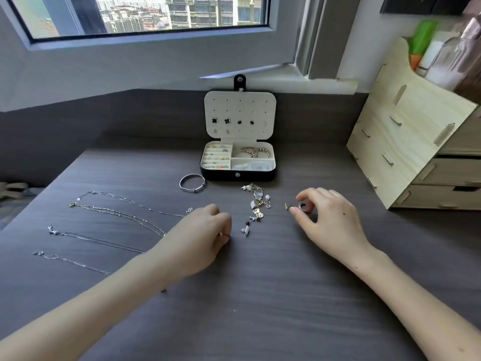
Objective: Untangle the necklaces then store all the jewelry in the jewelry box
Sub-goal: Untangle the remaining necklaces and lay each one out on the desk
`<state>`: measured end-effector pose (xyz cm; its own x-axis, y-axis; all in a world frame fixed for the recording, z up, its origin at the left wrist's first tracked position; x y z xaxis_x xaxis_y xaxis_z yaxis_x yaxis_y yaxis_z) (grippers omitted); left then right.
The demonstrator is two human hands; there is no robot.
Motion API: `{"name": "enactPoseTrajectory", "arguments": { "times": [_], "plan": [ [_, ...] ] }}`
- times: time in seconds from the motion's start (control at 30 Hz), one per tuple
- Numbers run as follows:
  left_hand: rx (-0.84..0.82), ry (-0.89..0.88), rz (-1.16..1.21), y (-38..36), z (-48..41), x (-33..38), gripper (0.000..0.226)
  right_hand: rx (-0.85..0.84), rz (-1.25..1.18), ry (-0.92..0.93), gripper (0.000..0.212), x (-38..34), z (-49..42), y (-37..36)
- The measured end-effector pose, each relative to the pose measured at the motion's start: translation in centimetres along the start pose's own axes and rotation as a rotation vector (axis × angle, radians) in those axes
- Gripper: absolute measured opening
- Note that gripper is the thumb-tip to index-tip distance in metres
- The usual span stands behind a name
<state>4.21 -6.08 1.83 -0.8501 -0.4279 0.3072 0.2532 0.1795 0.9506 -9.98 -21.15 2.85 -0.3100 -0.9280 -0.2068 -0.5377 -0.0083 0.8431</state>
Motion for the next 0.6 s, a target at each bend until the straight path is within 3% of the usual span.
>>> {"name": "enactPoseTrajectory", "arguments": {
  "times": [0.37, 0.43, 0.6],
  "plan": [
    [-0.134, -0.297, 0.155, -3.1, 7.5, 8.0, 0.009, -0.165, -0.251, 0.028, 0.005, -3.7, 3.4, -0.1],
    [-0.195, -0.227, 0.273, -3.0, 7.0, 8.6, 0.003, -0.185, -0.329, 0.007, 0.007, -3.7, 3.8, -0.2],
    [-0.380, 0.025, 0.539, -2.9, 3.9, 6.7, 0.012, -0.166, -0.436, -0.048, 0.010, -3.0, 4.2, -0.4]
  ]
}}
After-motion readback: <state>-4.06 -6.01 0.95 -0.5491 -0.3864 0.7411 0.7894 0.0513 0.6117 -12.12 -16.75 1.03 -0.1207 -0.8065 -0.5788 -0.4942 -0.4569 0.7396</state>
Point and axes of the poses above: each hand's wrist, its own z-axis away from the middle knuckle, its own y-axis out of the back of the hand, x = y × z, the point moved 7 cm from there along -z, towards the middle knuckle, and after that the axes turned 15 degrees about y, right-handed, at the moved point
